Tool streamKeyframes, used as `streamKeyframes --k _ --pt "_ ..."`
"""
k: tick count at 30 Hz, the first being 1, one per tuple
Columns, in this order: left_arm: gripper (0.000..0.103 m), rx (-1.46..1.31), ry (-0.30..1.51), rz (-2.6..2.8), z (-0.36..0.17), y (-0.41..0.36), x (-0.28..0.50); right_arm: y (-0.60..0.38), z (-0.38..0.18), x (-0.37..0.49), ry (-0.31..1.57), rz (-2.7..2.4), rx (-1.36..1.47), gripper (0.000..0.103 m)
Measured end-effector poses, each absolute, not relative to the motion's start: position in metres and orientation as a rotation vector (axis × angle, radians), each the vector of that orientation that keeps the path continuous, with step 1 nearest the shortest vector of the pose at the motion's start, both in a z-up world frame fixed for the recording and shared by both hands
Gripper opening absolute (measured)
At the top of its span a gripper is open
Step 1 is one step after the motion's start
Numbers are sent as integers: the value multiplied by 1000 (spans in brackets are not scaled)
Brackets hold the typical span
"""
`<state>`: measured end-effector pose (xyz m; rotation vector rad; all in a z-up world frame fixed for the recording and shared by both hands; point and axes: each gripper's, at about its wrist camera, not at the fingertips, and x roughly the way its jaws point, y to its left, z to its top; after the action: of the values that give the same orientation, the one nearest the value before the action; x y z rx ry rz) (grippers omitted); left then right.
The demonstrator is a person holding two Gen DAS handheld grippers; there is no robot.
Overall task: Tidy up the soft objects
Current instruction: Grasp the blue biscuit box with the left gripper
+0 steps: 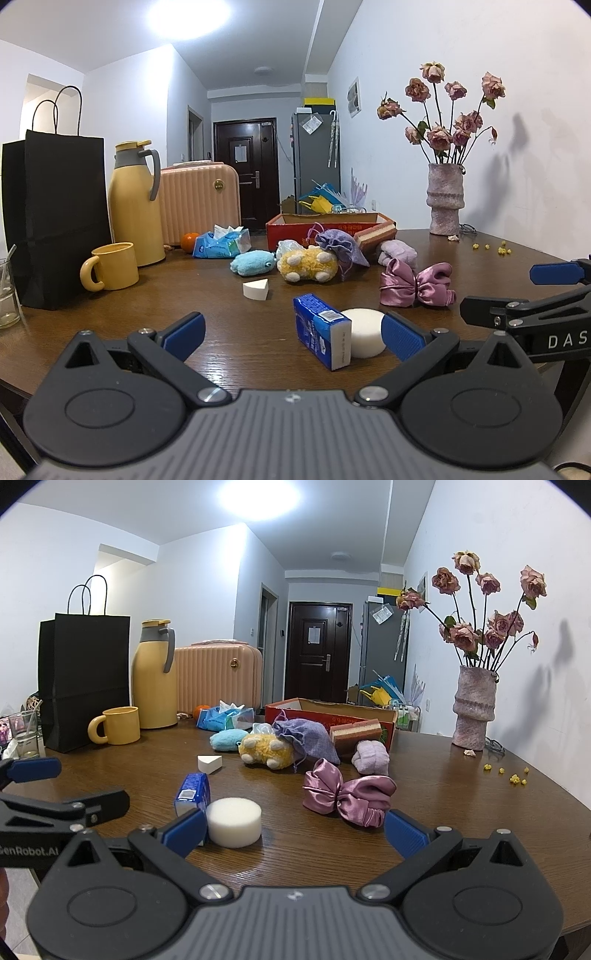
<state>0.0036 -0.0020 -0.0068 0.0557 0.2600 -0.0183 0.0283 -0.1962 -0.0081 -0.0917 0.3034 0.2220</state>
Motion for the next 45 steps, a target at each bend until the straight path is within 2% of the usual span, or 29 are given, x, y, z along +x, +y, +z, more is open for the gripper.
streamKeyframes --k 27,39,42,44,45 --pt "103 19 373 64 -20 -32 88 -239 -18 61 323 152 -19 103" --pt "102 -56 444 162 -31 -17 118 -233 -27 81 344 180 -36 103" --pt "93 -87 463 155 -33 -13 122 -227 -30 86 354 188 -49 103" --pt "85 -112 485 130 -35 -11 126 -225 -31 87 358 192 -56 103" --pt "77 -124 499 116 -37 -9 128 -224 -32 88 360 195 -60 103"
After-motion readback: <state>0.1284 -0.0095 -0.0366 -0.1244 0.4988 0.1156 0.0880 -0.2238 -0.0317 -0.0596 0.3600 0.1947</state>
